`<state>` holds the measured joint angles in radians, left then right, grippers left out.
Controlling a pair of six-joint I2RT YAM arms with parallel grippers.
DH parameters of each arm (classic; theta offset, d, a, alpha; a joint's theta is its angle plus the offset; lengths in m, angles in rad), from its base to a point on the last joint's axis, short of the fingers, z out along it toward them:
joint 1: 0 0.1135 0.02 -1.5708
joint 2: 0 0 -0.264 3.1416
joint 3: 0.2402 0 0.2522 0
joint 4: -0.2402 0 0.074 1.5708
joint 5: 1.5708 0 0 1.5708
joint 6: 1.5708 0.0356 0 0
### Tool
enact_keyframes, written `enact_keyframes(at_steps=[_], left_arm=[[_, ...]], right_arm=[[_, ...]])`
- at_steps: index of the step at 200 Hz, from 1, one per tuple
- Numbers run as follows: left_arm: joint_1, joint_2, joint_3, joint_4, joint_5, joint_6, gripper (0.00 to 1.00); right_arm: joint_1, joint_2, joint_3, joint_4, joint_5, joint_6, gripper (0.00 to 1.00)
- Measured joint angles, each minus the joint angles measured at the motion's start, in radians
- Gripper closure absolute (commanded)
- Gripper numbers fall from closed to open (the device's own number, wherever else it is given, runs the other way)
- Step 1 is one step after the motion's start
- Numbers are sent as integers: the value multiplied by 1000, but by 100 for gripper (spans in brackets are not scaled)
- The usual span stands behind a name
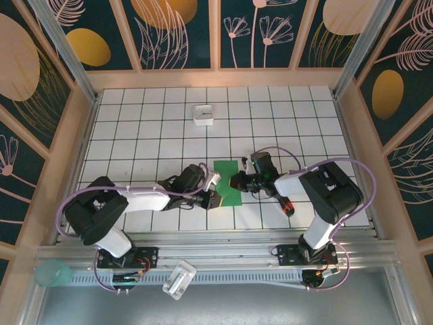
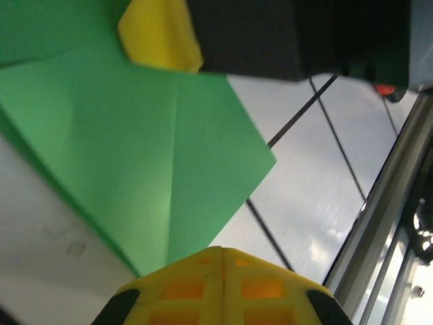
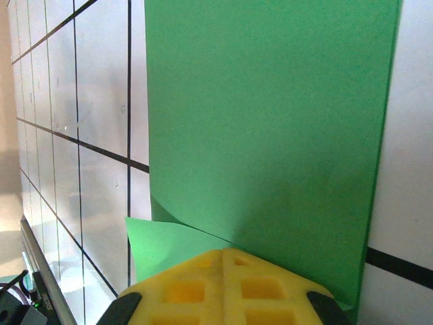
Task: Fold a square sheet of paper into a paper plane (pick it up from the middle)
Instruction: Fold the triangle a second time at the center of the table.
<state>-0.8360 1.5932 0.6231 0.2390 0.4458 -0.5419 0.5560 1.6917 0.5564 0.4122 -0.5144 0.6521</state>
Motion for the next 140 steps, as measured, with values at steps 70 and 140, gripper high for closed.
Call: enact_keyframes(at_steps=[70, 140], left_arm=[[10, 88, 11, -5, -5, 18, 100], [15, 89, -19, 51, 4, 25, 100]], right_arm=[[0, 0, 14, -27, -3, -11, 100], [0, -26, 37, -100, -44, -14, 95]])
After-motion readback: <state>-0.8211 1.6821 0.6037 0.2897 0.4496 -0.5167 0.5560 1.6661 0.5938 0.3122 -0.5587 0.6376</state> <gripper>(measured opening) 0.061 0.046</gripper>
